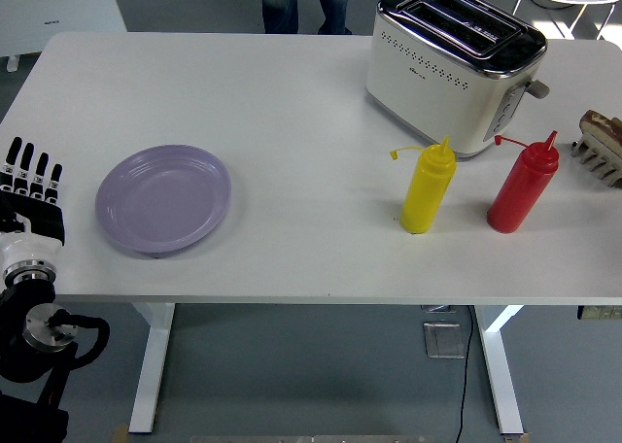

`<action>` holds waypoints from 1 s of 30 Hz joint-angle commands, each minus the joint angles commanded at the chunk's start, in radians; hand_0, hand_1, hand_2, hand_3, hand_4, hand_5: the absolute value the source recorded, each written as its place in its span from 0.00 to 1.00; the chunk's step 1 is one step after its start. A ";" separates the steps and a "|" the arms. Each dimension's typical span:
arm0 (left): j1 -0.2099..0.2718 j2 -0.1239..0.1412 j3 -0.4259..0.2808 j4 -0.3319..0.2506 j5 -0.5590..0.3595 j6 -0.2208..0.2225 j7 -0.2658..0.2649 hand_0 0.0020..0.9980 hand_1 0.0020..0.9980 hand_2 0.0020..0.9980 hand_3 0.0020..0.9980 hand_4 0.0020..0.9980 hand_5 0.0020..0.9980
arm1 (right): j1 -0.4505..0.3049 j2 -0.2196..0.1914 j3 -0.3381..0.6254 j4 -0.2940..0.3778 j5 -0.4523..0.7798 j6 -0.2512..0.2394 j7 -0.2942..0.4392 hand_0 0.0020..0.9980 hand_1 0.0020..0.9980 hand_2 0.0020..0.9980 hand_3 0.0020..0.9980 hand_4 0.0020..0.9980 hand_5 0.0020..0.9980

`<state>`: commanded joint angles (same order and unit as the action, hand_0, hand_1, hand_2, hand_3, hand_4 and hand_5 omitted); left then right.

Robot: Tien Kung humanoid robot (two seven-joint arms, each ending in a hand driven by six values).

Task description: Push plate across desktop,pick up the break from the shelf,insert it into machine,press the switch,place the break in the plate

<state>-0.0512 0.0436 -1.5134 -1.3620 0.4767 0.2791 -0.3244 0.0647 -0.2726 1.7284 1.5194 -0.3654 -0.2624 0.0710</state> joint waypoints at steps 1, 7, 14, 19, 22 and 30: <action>-0.003 0.001 0.006 0.005 -0.001 -0.004 0.003 0.93 0.93 0.91 0.79 0.54 1.00 | 0.000 0.000 0.000 0.000 -0.001 0.000 0.000 0.80 0.73 0.75 0.71 0.48 0.42; -0.021 0.004 0.046 0.037 -0.012 -0.020 0.013 0.92 0.93 0.91 0.79 0.54 1.00 | 0.003 -0.002 0.000 0.002 -0.011 -0.003 0.001 0.80 0.73 0.75 0.71 0.48 0.42; -0.044 0.010 0.088 0.072 -0.038 -0.047 0.020 0.92 0.92 0.91 0.80 0.54 1.00 | 0.010 -0.012 -0.005 0.005 -0.072 -0.019 0.003 0.80 0.73 0.75 0.71 0.48 0.42; -0.061 0.009 0.121 0.085 -0.048 -0.068 0.028 0.92 0.92 0.91 0.80 0.54 1.00 | 0.023 -0.043 -0.034 -0.004 -0.227 -0.069 0.006 0.80 0.73 0.75 0.71 0.48 0.42; -0.070 0.010 0.134 0.095 -0.055 -0.074 0.030 0.92 0.92 0.91 0.80 0.54 1.00 | 0.040 -0.072 -0.082 -0.034 -0.348 -0.136 0.005 0.79 0.73 0.75 0.72 0.49 0.40; -0.088 0.016 0.174 0.122 -0.088 -0.090 0.033 0.91 0.92 0.91 0.80 0.54 1.00 | 0.096 -0.149 -0.231 -0.155 -0.682 -0.249 -0.071 0.82 0.74 0.77 0.74 0.57 0.21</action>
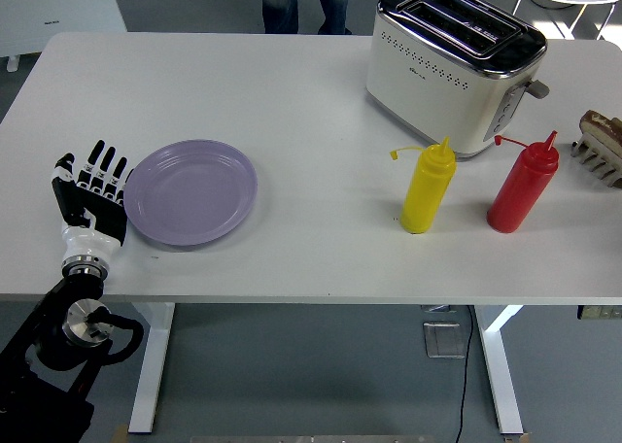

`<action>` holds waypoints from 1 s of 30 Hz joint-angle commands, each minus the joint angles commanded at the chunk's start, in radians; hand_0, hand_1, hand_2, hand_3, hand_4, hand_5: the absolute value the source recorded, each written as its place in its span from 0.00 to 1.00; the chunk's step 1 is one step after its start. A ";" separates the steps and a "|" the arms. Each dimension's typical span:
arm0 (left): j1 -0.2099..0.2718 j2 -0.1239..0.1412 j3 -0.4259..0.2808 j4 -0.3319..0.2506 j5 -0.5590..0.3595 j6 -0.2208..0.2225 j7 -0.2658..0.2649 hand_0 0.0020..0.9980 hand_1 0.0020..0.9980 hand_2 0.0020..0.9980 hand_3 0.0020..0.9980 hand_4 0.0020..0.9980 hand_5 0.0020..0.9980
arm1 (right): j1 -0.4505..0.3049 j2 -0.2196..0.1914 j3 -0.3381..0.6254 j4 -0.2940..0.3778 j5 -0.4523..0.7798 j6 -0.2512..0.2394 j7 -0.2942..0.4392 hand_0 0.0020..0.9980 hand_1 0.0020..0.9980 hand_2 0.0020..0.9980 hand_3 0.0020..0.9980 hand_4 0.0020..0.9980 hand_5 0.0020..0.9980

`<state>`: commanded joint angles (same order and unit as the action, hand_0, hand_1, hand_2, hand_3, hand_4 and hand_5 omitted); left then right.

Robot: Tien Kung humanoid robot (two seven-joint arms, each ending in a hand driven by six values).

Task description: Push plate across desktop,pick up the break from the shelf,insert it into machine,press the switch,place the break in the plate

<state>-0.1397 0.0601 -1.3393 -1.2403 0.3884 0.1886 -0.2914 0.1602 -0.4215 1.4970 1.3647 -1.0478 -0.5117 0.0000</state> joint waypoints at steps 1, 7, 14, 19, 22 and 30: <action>-0.002 0.001 0.006 0.003 -0.004 -0.002 0.000 0.91 0.92 0.91 0.80 0.54 1.00 | 0.008 -0.007 -0.009 -0.016 -0.039 0.007 -0.012 0.82 0.74 0.77 0.74 0.57 0.21; -0.022 0.003 0.034 0.025 -0.022 -0.014 0.002 0.91 0.92 0.91 0.80 0.54 1.00 | 0.047 -0.037 -0.052 -0.084 -0.292 0.069 -0.054 0.86 0.78 0.80 0.79 0.60 0.16; -0.064 0.013 0.083 0.059 -0.037 -0.030 0.011 0.91 0.91 0.90 0.80 0.54 1.00 | 0.077 -0.054 -0.096 -0.124 -0.592 0.116 -0.058 0.88 0.79 0.82 0.81 0.64 0.14; -0.103 0.017 0.120 0.100 -0.053 -0.040 0.018 0.91 0.91 0.90 0.80 0.54 1.00 | 0.100 -0.057 -0.132 -0.151 -0.806 0.131 -0.055 0.88 0.79 0.82 0.81 0.64 0.14; -0.121 0.018 0.137 0.115 -0.061 -0.044 0.020 0.91 0.91 0.90 0.80 0.55 1.00 | 0.100 -0.057 -0.136 -0.146 -0.929 0.138 -0.055 0.87 0.79 0.82 0.81 0.65 0.13; -0.168 0.015 0.203 0.159 -0.096 -0.057 0.021 0.91 0.91 0.90 0.80 0.55 1.00 | 0.112 -0.064 -0.174 -0.156 -0.971 0.151 -0.063 0.87 0.79 0.82 0.81 0.66 0.14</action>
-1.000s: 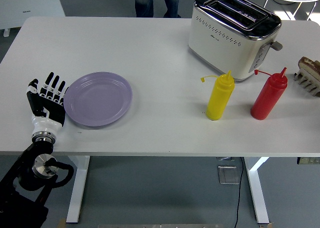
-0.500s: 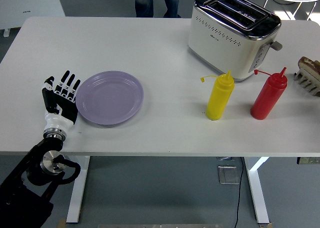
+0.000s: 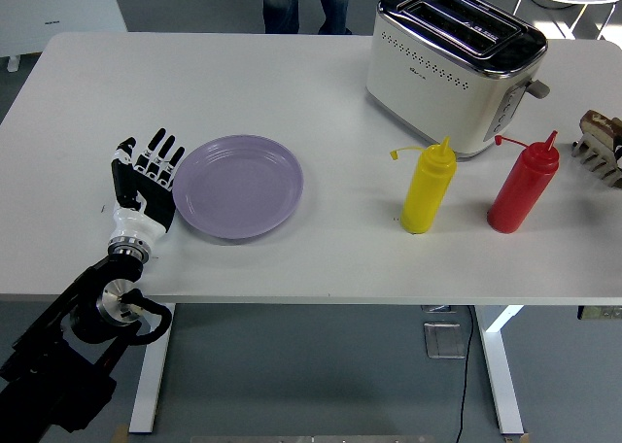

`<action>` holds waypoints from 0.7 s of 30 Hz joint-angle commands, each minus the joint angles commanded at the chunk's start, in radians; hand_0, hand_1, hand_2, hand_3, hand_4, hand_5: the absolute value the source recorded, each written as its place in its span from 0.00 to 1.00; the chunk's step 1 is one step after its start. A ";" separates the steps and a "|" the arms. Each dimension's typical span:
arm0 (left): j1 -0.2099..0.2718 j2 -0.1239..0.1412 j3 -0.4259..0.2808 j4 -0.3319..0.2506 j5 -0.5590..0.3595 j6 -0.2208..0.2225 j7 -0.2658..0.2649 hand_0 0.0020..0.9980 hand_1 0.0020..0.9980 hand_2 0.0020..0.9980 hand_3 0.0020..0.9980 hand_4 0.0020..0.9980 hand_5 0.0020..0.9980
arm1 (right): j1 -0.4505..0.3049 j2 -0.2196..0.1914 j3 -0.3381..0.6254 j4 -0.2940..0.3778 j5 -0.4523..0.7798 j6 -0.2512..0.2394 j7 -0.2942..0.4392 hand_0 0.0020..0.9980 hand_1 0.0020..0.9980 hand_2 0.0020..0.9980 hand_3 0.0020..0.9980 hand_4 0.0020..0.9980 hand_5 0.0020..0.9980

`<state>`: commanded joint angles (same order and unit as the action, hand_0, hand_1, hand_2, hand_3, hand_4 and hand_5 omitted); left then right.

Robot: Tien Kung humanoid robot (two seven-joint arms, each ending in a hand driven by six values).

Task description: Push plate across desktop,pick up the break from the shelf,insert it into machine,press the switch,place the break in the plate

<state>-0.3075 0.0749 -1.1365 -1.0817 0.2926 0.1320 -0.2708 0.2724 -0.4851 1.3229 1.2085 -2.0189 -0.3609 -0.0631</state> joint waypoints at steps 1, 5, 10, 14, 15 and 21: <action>-0.006 -0.001 0.010 0.005 -0.004 -0.002 0.000 0.91 0.91 0.90 0.80 0.55 1.00 | 0.002 -0.001 -0.004 -0.003 0.003 0.001 0.000 0.87 0.79 0.82 0.81 0.66 0.14; -0.031 -0.008 0.049 0.023 -0.014 -0.005 0.001 0.91 0.91 0.90 0.80 0.55 1.00 | 0.008 -0.002 -0.018 -0.008 0.007 0.003 -0.003 0.87 0.79 0.82 0.81 0.66 0.14; -0.051 -0.017 0.079 0.047 -0.025 -0.007 0.000 0.91 0.91 0.90 0.80 0.56 1.00 | 0.036 0.000 -0.053 -0.045 0.010 -0.010 -0.006 0.86 0.78 0.81 0.81 0.66 0.14; -0.065 -0.024 0.104 0.067 -0.042 -0.014 0.001 0.91 0.91 0.90 0.80 0.56 1.00 | 0.067 0.000 -0.084 -0.101 0.000 -0.031 -0.013 0.86 0.78 0.81 0.81 0.66 0.14; -0.067 -0.024 0.108 0.068 -0.043 -0.015 0.001 0.91 0.91 0.90 0.80 0.56 1.00 | 0.071 0.000 -0.088 -0.109 -0.004 -0.034 -0.014 0.70 0.68 0.68 0.74 0.65 0.14; -0.082 -0.034 0.136 0.078 -0.055 -0.021 0.001 0.91 0.91 0.90 0.80 0.56 1.00 | 0.102 -0.001 -0.118 -0.153 -0.038 -0.071 -0.019 0.57 0.60 0.60 0.70 0.63 0.13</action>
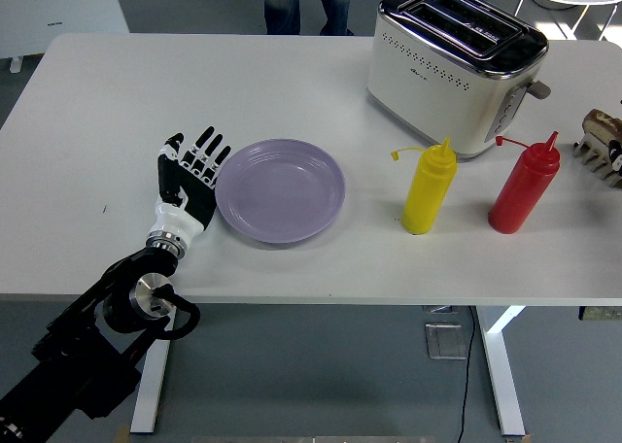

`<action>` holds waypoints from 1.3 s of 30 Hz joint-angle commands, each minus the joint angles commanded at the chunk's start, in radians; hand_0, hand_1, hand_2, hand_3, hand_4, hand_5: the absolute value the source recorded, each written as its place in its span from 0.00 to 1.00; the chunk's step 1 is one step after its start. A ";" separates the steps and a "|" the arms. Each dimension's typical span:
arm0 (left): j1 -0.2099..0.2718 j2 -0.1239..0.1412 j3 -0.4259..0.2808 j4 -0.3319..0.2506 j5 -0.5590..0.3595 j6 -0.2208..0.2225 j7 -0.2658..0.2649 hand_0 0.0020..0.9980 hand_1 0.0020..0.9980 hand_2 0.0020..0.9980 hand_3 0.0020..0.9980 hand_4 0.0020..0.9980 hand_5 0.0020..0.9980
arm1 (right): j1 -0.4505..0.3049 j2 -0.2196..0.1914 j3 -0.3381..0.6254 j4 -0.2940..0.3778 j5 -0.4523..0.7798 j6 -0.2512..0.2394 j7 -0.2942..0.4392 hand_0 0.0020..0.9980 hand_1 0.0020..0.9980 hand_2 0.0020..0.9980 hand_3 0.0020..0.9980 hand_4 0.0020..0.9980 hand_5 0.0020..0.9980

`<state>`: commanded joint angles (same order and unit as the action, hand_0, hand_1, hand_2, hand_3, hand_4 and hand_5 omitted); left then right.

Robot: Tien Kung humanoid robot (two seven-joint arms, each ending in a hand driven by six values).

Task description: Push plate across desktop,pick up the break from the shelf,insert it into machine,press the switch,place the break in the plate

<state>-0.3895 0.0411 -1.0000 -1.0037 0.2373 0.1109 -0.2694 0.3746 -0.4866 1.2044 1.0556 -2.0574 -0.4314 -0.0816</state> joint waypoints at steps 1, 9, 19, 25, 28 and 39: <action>-0.002 -0.001 0.004 0.001 -0.002 -0.001 0.000 0.91 0.91 0.90 0.80 0.56 1.00 | 0.003 0.000 -0.003 -0.003 -0.004 -0.003 -0.001 0.57 0.60 0.60 0.70 0.63 0.13; -0.036 -0.016 0.069 0.028 -0.030 -0.016 0.001 0.91 0.91 0.90 0.80 0.56 1.00 | 0.036 0.004 -0.037 -0.031 -0.024 -0.009 -0.008 0.48 0.54 0.54 0.65 0.61 0.11; -0.058 -0.030 0.094 0.027 -0.038 -0.022 0.000 0.91 0.91 0.90 0.80 0.56 1.00 | 0.055 0.004 -0.059 -0.041 -0.023 -0.034 -0.007 0.35 0.45 0.49 0.54 0.51 0.03; -0.052 -0.025 0.064 0.008 -0.027 -0.016 -0.006 0.91 0.91 0.90 0.80 0.56 1.00 | 0.059 0.001 -0.061 -0.044 -0.030 -0.050 -0.013 0.36 0.43 0.47 0.53 0.48 0.00; -0.050 -0.023 0.050 0.003 -0.023 -0.013 -0.008 0.91 0.91 0.90 0.80 0.56 1.00 | 0.060 -0.002 -0.061 -0.046 -0.028 -0.059 -0.014 0.36 0.43 0.47 0.53 0.48 0.00; -0.029 -0.015 -0.007 -0.037 -0.004 -0.003 -0.011 0.91 0.91 0.90 0.79 0.56 1.00 | 0.059 -0.023 -0.024 0.018 -0.004 -0.116 -0.006 0.36 0.39 0.44 0.51 0.38 0.00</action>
<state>-0.4186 0.0260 -1.0073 -1.0406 0.2334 0.1081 -0.2806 0.4338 -0.5093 1.1804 1.0740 -2.0610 -0.5476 -0.0880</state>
